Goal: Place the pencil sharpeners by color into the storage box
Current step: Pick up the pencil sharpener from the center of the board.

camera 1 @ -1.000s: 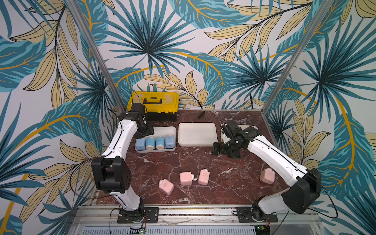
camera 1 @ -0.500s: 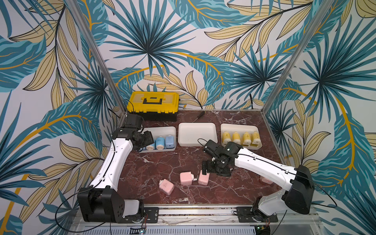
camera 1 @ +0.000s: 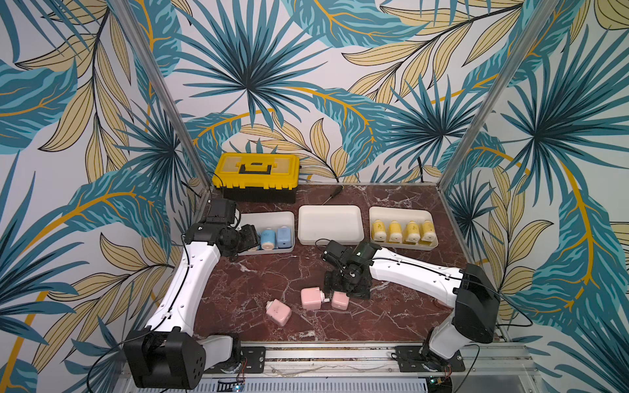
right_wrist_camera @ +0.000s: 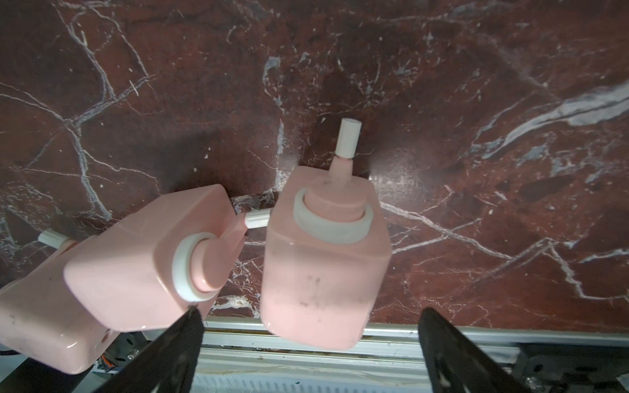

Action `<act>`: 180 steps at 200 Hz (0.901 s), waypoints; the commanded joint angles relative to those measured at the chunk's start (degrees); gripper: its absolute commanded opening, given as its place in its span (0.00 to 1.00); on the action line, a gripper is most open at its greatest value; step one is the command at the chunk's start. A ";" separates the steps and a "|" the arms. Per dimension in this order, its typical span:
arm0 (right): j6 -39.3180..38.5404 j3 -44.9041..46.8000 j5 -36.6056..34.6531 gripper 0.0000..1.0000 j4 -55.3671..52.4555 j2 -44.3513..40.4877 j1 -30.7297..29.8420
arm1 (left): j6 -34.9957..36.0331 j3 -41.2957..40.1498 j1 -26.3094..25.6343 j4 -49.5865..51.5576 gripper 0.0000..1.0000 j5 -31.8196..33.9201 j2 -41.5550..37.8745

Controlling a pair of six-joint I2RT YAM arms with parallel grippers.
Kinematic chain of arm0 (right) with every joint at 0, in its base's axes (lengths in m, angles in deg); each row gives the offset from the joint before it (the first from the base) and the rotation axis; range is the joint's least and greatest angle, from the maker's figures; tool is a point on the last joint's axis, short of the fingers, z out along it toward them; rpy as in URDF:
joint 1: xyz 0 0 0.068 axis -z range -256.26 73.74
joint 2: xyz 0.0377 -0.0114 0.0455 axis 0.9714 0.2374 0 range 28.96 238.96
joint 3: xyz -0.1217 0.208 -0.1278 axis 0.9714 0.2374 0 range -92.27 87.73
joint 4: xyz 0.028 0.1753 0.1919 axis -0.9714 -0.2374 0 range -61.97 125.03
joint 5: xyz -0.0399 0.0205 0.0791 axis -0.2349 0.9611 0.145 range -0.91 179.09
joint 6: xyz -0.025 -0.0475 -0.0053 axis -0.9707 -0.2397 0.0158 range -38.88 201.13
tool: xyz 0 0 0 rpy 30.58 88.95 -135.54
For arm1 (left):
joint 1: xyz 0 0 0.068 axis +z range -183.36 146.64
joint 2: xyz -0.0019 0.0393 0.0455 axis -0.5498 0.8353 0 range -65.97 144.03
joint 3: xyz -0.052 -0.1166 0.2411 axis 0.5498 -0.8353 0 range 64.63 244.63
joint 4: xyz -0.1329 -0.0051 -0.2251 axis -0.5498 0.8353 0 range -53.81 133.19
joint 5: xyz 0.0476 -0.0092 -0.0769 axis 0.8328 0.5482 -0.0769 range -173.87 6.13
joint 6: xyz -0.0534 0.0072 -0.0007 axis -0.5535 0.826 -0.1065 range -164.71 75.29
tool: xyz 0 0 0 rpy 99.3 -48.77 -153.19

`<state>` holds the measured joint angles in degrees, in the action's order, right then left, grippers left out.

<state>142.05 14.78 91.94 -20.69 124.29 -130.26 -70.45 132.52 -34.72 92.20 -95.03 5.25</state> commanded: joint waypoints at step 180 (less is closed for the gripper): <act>1.21 2.73 1.29 0.74 2.67 6.92 2.24 | 2.05 -2.27 -0.13 -1.08 0.66 -1.41 -0.56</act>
<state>144.13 16.49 92.62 -18.00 129.71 -128.51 -69.55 131.19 -34.72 91.89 -96.78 5.12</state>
